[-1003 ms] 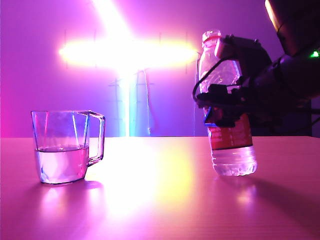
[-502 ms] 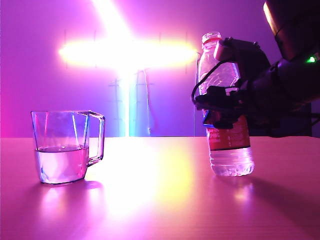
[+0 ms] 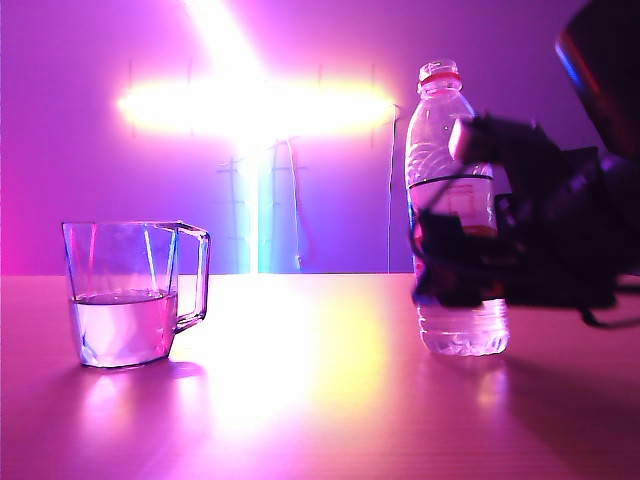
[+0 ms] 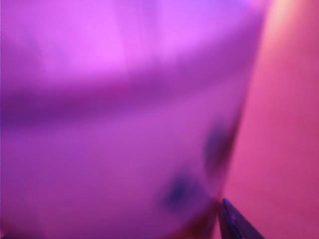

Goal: Pick up the mineral water bottle on the table and pour water into the mug until it's half full.

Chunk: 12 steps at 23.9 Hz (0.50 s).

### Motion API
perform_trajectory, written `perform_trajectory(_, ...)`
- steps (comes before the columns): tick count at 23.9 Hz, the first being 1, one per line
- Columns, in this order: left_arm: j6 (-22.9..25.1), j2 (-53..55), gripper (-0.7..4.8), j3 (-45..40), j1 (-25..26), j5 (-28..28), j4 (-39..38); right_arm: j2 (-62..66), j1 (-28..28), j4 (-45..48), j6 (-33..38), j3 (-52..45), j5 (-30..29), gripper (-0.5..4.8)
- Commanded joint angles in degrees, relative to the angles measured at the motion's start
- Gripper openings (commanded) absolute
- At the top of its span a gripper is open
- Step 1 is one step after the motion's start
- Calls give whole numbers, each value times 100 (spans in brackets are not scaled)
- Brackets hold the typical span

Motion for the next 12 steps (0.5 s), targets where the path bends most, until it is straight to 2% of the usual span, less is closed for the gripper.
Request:
perform_trajectory(1,-15,9,-2,24,-7,11,37,-284,9,153,177,-114,-13,433)
perform_trajectory(7,-15,9,-2,24,-7,9,37,-981,11,101,264,-461,-15,433)
perform_trajectory(12,-15,9,-2,24,-7,11,37,-1587,13,-544,267,-535,-37,445)
